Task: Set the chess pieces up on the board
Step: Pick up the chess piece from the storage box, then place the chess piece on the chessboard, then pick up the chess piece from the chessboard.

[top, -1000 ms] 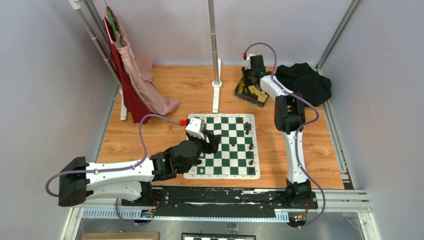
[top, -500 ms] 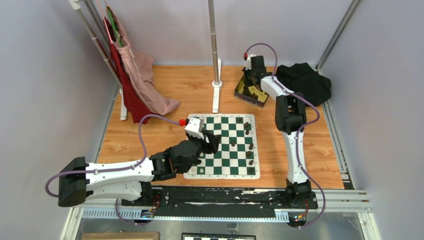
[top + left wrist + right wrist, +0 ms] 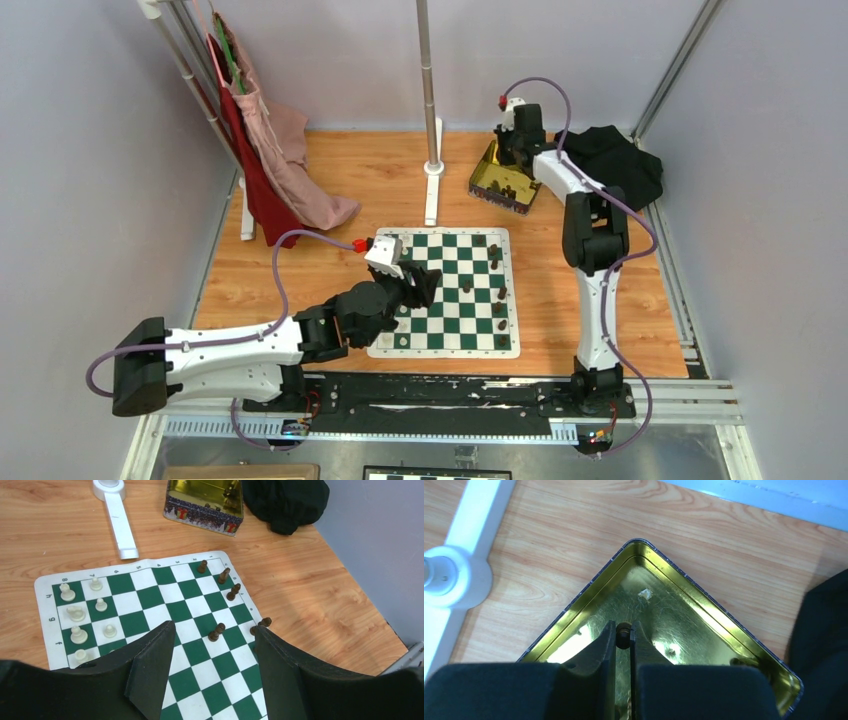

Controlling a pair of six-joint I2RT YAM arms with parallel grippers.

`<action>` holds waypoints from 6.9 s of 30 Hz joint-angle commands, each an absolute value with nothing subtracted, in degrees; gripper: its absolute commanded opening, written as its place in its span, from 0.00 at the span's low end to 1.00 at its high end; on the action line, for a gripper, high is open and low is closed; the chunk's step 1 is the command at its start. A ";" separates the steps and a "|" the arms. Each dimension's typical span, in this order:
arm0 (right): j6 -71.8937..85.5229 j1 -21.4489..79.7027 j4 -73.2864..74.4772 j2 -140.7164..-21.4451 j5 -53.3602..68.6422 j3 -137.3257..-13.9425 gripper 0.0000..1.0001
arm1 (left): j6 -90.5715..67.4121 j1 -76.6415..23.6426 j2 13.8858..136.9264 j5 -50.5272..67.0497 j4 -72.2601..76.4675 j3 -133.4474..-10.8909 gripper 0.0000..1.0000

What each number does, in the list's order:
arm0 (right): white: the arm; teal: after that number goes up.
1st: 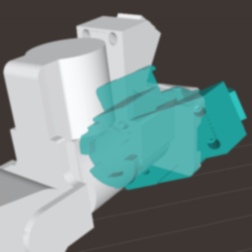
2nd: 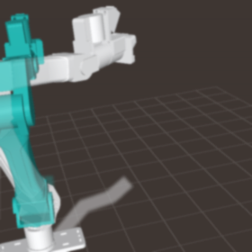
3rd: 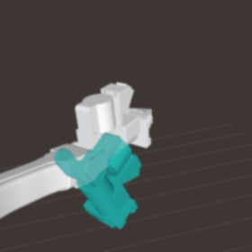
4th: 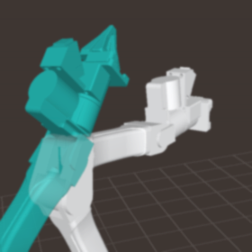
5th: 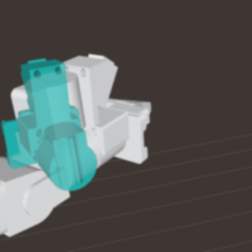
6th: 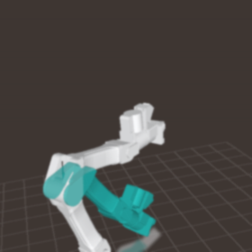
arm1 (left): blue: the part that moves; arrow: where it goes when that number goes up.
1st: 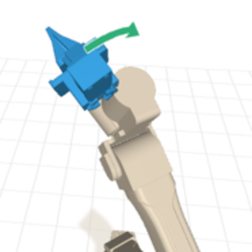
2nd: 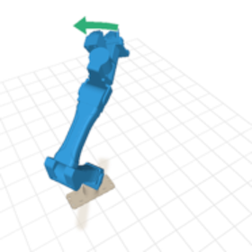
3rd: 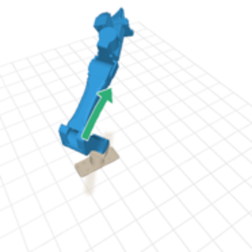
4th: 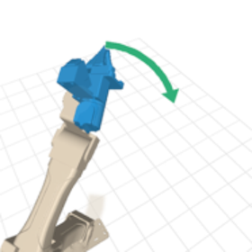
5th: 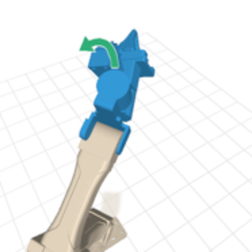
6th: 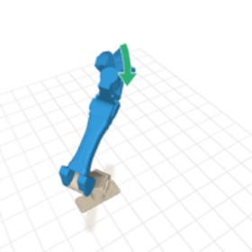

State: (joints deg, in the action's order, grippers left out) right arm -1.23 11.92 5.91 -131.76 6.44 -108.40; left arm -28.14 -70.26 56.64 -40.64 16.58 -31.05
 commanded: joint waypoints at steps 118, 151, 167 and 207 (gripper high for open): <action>4.49 39.78 -0.30 -88.50 -16.47 -51.07 0.28 | -32.98 -69.97 55.66 -35.40 5.41 -34.92 0.66; 8.70 51.39 8.11 -75.25 -15.22 -42.71 0.42 | -32.76 -69.96 55.28 -35.29 6.06 -34.53 0.69; 9.33 51.59 4.79 -79.28 -12.60 -42.36 0.43 | -32.83 -69.99 55.17 -35.59 6.42 -33.86 0.70; 9.45 51.39 3.11 -82.54 -11.40 -43.55 0.12 | -32.77 -69.96 54.96 -35.90 6.86 -33.15 0.71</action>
